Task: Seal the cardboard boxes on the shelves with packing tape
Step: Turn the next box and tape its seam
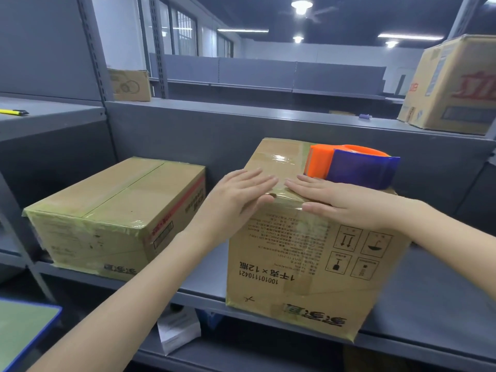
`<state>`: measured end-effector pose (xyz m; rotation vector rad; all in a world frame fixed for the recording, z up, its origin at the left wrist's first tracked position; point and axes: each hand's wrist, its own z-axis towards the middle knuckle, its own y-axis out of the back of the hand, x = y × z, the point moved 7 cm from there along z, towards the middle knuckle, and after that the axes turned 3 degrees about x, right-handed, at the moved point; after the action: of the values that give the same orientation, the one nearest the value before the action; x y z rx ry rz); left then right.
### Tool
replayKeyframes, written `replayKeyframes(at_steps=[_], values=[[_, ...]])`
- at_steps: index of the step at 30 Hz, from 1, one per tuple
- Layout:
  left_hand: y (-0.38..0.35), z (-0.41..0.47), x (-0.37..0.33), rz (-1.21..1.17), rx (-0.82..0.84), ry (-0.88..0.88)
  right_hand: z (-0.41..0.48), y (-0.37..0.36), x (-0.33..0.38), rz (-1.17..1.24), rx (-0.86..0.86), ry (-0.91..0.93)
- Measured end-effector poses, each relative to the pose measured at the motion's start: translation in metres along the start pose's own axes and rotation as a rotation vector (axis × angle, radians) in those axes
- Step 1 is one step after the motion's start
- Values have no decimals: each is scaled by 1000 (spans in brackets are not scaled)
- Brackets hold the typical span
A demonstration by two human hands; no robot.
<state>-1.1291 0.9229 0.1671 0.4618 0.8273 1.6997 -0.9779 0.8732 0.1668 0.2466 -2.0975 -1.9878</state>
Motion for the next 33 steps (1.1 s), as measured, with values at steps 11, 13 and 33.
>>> replayKeyframes(at_steps=[11, 13, 33], values=[[-13, 12, -17, 21, 9, 42, -26, 1, -11, 70, -17, -17], [-20, 18, -29, -20, 57, 26, -51, 13, -27, 245, -119, -70], [-92, 91, -138, -149, 124, -93, -137, -11, -103, 475, -403, -83]])
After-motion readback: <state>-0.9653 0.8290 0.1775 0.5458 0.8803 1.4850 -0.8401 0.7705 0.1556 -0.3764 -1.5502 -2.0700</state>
